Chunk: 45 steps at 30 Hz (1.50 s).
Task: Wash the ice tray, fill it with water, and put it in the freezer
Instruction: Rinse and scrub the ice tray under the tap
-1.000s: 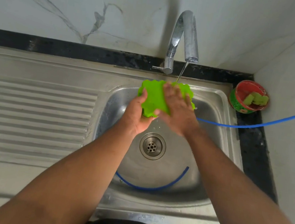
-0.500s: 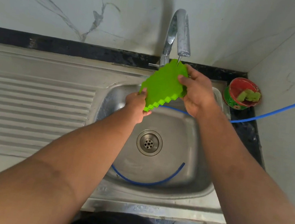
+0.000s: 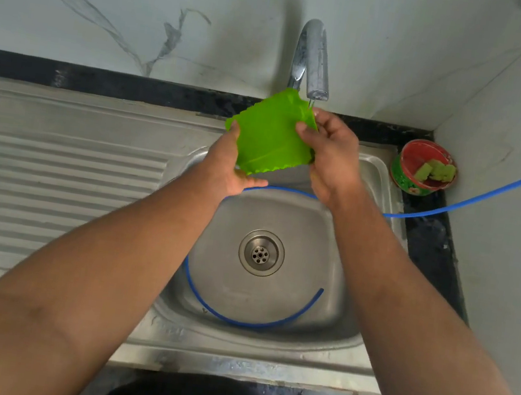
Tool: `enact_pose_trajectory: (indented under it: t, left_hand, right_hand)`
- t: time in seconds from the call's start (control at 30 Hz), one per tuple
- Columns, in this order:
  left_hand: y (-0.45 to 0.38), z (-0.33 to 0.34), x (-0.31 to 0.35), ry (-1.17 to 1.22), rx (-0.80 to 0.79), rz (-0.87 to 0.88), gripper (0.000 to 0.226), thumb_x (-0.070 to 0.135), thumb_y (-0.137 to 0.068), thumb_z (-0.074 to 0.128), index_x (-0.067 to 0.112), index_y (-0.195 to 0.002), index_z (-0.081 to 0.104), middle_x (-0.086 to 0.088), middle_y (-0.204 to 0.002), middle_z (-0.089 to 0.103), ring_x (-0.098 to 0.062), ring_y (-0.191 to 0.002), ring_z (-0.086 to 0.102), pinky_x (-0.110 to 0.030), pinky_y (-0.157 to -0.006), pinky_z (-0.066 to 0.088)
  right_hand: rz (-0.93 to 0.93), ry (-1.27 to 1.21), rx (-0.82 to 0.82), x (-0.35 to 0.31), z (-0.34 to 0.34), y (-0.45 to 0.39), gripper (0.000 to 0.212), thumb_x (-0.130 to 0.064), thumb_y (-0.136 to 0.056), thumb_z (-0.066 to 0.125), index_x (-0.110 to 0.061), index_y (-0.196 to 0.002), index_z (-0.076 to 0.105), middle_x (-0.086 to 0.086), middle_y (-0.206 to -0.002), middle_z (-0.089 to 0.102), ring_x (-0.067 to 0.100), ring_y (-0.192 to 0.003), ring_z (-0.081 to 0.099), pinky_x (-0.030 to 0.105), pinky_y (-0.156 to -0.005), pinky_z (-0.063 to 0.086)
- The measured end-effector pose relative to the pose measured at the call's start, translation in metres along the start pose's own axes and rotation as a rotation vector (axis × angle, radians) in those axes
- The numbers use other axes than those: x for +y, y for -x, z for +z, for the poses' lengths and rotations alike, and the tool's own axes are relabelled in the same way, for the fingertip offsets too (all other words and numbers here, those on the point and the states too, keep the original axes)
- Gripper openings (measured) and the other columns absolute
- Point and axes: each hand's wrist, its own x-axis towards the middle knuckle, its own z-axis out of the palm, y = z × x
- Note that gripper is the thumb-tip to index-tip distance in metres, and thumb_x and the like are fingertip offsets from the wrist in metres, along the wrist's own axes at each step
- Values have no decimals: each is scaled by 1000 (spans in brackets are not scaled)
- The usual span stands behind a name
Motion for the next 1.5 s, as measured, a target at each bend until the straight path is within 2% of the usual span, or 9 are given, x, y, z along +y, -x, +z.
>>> enact_pose_trajectory:
  t: [0.2, 0.37, 0.57, 0.73, 0.93, 1.07, 1.27, 1.4, 1.5]
  left_hand:
    - [17, 31, -12, -23, -201, -71, 48, 53, -89, 61, 15, -117, 58, -20, -115, 63, -41, -95, 67, -62, -74, 55]
    - [10, 28, -26, -66, -166, -105, 40, 27, -99, 51, 0, -129, 58, -19, -124, 64, -34, -106, 66, -43, -81, 56]
    - [8, 26, -20, -116, -155, 46, 36, 28, -106, 38, 11, -134, 52, -16, -121, 66, -28, -84, 71, -38, -63, 58]
    - [-3, 7, -22, -85, -117, 185, 29, 25, -106, 39, 16, -127, 56, -10, -114, 71, -25, -83, 73, -41, -64, 59]
    - [-11, -10, -46, -141, -181, 148, 36, 8, -100, 49, 13, -135, 56, -3, -108, 73, -16, -79, 74, -32, -62, 60]
    - [-18, -8, -63, -107, -133, 57, 35, 5, -98, 52, 13, -131, 60, -2, -86, 77, -20, -73, 74, -39, -62, 60]
    - [-20, 8, -79, -139, -59, 23, 32, 5, -94, 59, 12, -124, 66, -7, -92, 73, -25, -82, 69, -43, -75, 57]
    - [-22, 0, -69, -129, -31, 34, 30, 4, -95, 57, 13, -123, 66, -5, -89, 73, -23, -76, 70, -39, -63, 58]
    - [-19, -15, -57, -110, -20, 59, 26, 4, -97, 54, 14, -117, 67, -3, -79, 75, -22, -69, 72, -39, -60, 59]
  right_hand:
    - [-136, 379, -100, 9, -40, 55, 25, 15, -72, 70, -4, -87, 69, 0, -90, 75, 10, -82, 69, 28, -79, 56]
    - [-813, 1325, -375, 21, -59, 64, 23, 7, -68, 73, -9, -85, 73, 8, -99, 75, 28, -91, 71, 42, -75, 59]
    - [-970, 1472, -477, 37, -55, 69, 15, -7, -77, 73, -7, -92, 75, 9, -102, 74, 29, -101, 69, 49, -90, 54]
    - [-760, 1186, -250, 24, -58, 60, 27, -30, -87, 65, -6, -81, 76, 8, -87, 75, 23, -86, 73, 40, -78, 58]
    - [-481, 1125, -54, 10, -43, -13, 22, -13, -90, 59, -3, -105, 72, 12, -105, 73, 25, -97, 67, 19, -88, 44]
    - [-343, 1259, -182, 14, -20, -70, 29, -20, -88, 51, -5, -104, 70, 15, -99, 70, 33, -92, 65, 40, -86, 50]
    - [-26, 1557, -646, 32, 8, -114, 65, -13, -89, 60, -17, -149, 33, 11, -146, 42, 25, -133, 43, 26, -107, 32]
    - [187, 773, -317, 22, 8, -107, 24, -10, -85, 68, -20, -102, 54, 4, -90, 54, 13, -54, 53, 21, -48, 43]
    - [299, 320, -195, 20, -5, -92, 13, -19, -87, 65, -23, -95, 56, 2, -88, 59, 10, -58, 55, 21, -51, 42]
